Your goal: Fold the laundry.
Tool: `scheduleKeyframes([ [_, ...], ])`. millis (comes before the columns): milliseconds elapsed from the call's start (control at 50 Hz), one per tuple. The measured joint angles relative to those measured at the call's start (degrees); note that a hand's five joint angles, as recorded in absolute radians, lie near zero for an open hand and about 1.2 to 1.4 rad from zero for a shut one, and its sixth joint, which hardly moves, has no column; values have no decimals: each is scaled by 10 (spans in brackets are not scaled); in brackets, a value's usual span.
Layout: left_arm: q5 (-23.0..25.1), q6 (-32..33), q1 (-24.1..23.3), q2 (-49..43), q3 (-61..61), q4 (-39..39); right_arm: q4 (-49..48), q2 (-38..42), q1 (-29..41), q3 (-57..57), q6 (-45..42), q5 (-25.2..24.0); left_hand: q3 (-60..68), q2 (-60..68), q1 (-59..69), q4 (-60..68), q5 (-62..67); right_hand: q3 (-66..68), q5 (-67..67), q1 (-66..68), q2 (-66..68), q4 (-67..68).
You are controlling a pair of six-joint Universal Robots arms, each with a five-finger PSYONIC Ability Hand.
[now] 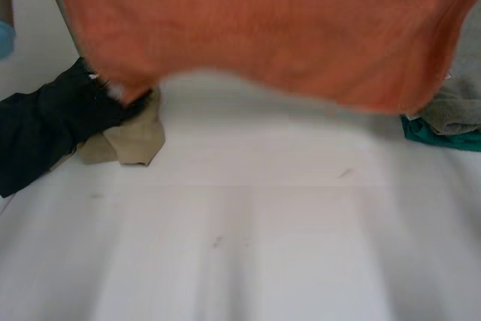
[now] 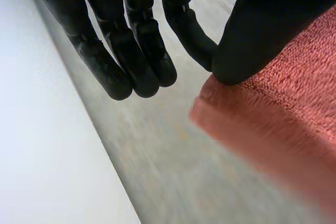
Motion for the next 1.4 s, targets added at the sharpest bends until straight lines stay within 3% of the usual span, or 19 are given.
scheduleKeyframes([
  [180,-3,-6,16,19,-71,-2,-3,-35,-4,60,33,-59,0,0,0,0,0,0,9,0,0,0],
  [300,4,4,29,64,-184,-48,72,-90,-9,149,28,-91,0,0,1,0,13,1,9,0,0,1],
  [520,107,16,52,240,-344,-122,283,-244,-36,247,19,-143,1,1,1,0,13,1,9,0,0,2],
  [700,137,25,54,295,-355,-221,455,-283,-43,211,15,-159,-15,-16,-6,-13,6,1,9,0,0,2],
  [720,140,26,52,291,-361,-230,473,-279,-42,211,15,-162,-69,-71,-55,-61,-39,1,9,0,0,2],
  [800,149,26,39,262,-391,-240,506,-261,-37,225,15,-170,-443,-457,-467,-453,-429,1,9,0,0,2],
  [860,153,24,21,223,-417,-228,501,-253,-23,238,17,-173,-553,-557,-538,-561,-531,1,9,0,0,2],
  [1020,132,7,-48,121,-434,-174,436,-262,41,227,24,-157,-561,-567,-540,-570,-532,1,9,0,0,2],
  [1140,84,-32,-109,45,-391,-149,411,-281,102,164,30,-137,-561,-567,-540,-570,-532,1,9,0,0,2],
  [1400,3,-117,-201,-118,-223,-191,367,-292,240,65,28,-127,-561,-567,-540,-570,-532,1,9,0,0,2],
])
